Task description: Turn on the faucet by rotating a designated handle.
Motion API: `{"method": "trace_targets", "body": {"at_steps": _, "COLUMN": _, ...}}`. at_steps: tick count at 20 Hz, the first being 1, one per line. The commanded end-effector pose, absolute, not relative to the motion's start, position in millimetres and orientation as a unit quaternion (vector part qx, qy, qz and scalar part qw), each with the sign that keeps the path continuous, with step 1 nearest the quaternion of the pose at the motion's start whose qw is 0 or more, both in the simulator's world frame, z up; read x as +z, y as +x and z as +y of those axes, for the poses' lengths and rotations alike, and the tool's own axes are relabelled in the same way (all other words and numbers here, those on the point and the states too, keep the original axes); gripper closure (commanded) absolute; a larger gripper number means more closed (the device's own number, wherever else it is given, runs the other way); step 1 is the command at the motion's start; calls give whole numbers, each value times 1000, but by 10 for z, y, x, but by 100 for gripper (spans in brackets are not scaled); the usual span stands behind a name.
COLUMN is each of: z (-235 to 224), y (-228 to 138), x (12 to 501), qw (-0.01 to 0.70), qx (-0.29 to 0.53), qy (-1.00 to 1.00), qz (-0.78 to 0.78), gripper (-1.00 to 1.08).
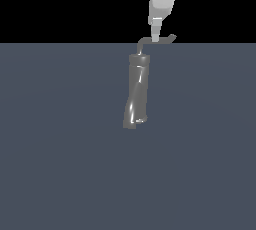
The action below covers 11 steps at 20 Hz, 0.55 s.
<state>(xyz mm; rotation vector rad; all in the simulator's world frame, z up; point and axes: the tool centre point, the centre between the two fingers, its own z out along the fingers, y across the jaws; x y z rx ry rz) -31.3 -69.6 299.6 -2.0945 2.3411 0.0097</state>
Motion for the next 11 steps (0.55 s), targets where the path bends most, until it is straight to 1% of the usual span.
{"method": "trace_targets", "body": {"at_steps": 1, "z": -963, "y": -287, "x": 2996, "qw": 0, "qx": 0, "qy": -653, "qz": 757, "gripper": 108}}
{"method": "trace_targets", "body": {"at_steps": 11, "z": -1201, "y": -183, "x": 2996, "qw": 0, "qx": 0, "qy": -649, "qz": 761, "gripper": 108}}
